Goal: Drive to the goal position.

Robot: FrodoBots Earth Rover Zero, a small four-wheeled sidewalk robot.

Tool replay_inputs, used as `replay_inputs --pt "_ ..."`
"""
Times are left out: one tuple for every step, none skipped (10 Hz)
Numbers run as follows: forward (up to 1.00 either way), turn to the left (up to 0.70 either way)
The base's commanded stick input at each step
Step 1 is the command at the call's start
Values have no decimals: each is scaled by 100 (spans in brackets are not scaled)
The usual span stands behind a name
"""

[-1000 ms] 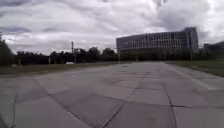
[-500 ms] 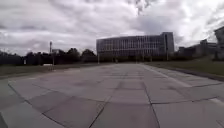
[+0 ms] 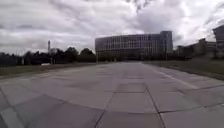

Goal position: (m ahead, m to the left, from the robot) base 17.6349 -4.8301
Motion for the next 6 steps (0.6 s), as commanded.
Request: replay_inputs --pt "70 1" --pt "70 1" --pt "70 1" --pt "70 1" --pt "70 1" --pt "70 1"
